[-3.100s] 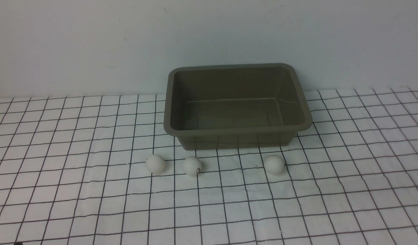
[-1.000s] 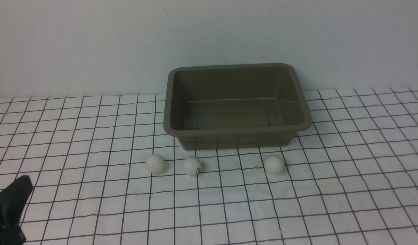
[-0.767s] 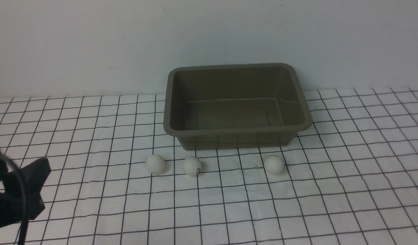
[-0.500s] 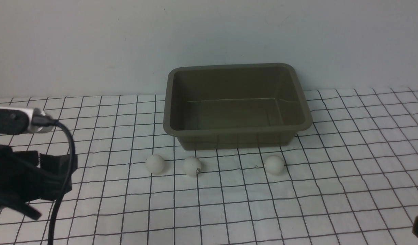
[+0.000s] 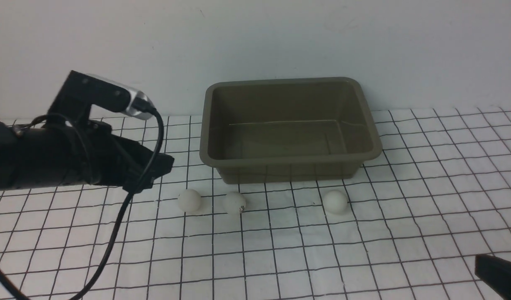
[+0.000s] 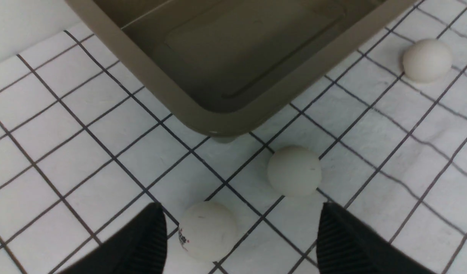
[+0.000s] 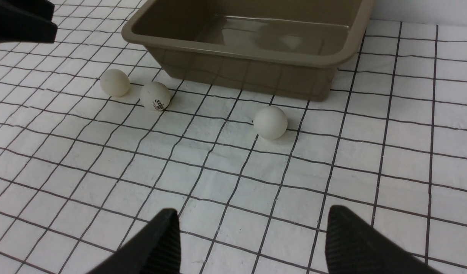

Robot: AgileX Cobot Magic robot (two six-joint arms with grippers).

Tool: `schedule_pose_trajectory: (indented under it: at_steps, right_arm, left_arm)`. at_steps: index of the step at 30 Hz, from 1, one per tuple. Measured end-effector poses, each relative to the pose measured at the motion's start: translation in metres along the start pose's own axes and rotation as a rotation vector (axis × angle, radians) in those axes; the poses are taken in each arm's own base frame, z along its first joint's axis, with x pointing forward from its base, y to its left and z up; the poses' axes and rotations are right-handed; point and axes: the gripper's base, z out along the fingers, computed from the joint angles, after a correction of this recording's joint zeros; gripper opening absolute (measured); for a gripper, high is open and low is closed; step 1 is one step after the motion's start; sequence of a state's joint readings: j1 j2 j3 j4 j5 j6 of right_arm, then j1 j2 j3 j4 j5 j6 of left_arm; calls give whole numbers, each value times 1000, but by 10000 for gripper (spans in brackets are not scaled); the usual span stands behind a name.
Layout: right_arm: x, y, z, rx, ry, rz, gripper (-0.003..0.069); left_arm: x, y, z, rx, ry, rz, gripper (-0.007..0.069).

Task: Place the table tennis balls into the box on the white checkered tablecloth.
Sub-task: 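Reach for and grasp a ping pong ball on the table beside the basket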

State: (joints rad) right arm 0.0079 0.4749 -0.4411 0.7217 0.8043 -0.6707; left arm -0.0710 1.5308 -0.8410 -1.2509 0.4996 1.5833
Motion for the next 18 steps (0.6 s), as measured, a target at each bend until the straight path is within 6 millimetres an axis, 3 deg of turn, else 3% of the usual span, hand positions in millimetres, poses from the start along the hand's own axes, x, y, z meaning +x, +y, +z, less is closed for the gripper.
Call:
schedule_pose_trajectory:
  at_steps: [7, 11, 18]
  right_arm:
    - [0, 0, 0, -2, -1, 1, 462]
    - [0, 0, 0, -2, -1, 2, 462]
    - [1, 1, 0, -11, 10, -1, 462]
  left_arm:
    - [22, 9, 29, 34, 104, 185, 468]
    - [31, 15, 43, 29, 137, 139, 468]
    - [27, 23, 57, 37, 141, -10, 488]
